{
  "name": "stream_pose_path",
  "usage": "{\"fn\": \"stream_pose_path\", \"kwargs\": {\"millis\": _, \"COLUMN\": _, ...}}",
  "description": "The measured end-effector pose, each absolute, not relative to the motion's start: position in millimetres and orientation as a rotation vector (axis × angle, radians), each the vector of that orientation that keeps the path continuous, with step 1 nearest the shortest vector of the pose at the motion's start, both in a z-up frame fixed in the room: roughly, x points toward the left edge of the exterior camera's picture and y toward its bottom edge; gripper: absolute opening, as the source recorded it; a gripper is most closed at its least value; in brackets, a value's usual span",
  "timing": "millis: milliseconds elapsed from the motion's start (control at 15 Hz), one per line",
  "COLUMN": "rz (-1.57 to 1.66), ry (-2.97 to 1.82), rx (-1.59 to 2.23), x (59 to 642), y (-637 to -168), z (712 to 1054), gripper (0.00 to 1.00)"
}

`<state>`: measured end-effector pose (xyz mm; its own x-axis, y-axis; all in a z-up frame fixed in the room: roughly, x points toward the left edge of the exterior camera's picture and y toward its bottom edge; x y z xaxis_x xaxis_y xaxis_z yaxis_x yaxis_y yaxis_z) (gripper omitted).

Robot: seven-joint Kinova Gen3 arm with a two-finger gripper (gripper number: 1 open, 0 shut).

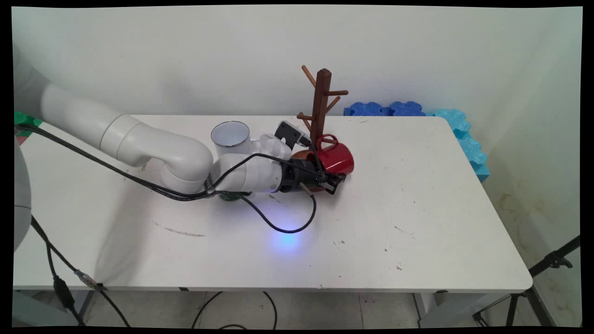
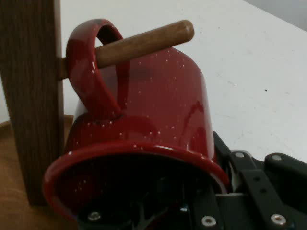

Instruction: Place the picked object on the table

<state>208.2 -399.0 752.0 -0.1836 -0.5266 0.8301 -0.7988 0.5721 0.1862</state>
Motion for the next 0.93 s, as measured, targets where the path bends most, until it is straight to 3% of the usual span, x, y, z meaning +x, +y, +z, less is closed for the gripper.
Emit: {"fn": "stream_pose_path", "kwargs": {"millis": 933, "rz": 0.337, "ry": -1.829, "rx": 1.014, "x": 196.9, "y": -386.8, "z": 772.7, "gripper": 0.00}}
